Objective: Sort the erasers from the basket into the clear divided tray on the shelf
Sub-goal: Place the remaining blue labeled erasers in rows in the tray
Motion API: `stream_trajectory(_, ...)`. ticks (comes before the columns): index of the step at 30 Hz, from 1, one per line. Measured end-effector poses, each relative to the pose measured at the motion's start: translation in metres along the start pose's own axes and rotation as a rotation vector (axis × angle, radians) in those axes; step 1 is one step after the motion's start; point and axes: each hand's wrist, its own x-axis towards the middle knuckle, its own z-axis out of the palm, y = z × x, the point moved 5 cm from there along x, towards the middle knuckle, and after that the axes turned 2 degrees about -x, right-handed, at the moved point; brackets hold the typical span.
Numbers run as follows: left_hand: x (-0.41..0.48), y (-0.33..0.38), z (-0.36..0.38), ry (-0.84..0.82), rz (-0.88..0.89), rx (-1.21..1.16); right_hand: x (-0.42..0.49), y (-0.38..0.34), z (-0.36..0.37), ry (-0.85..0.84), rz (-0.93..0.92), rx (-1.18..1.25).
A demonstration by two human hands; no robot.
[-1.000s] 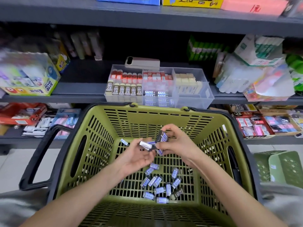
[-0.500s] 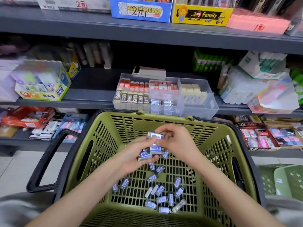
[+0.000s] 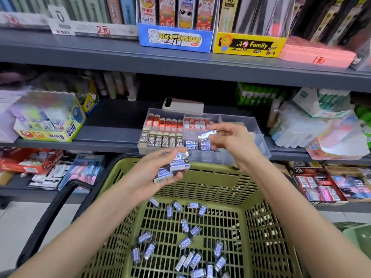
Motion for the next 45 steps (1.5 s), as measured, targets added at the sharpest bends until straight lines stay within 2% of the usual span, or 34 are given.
stream_trajectory(4, -0.005, 0.007, -0.017, 0.05, 0.066, -0.056, 0.011, 0.015, 0.014, -0.049, 0.052, -0.307)
stream_trajectory(11, 0.004, 0.008, -0.042, 0.083, 0.128, -0.104, 0.035, 0.012, 0.023, -0.29, 0.083, -0.247)
stream_trajectory(17, 0.01, 0.001, -0.04, 0.057, 0.109, -0.105, 0.038, 0.022, 0.04, -0.439, 0.061, -0.432)
stream_trajectory(25, 0.012, 0.001, -0.033, 0.058, 0.102, -0.1, 0.037, 0.027, 0.051, -0.467, 0.074, -0.402)
stream_trajectory(27, 0.012, 0.002, -0.033, 0.066, 0.099, -0.097, 0.035, 0.024, 0.045, -0.409, 0.02, -0.374)
stream_trajectory(30, 0.012, 0.002, -0.034, 0.069, 0.101, -0.095, 0.033, 0.018, 0.034, -0.316, -0.085, -0.498)
stream_trajectory(35, 0.011, 0.001, -0.033, 0.065, 0.1, -0.101, 0.026, 0.023, 0.038, -0.377, -0.044, -0.576)
stream_trajectory(39, 0.012, -0.001, -0.031, 0.064, 0.092, -0.108, 0.024, 0.022, 0.037, -0.375, 0.01, -0.503)
stream_trajectory(43, 0.011, -0.003, -0.028, 0.046, 0.081, -0.093, 0.016, 0.001, 0.038, -0.289, -0.166, -0.474)
stream_trajectory(45, 0.011, -0.003, -0.026, 0.025, 0.076, -0.083, 0.007, -0.008, 0.047, -0.376, -0.164, -0.336)
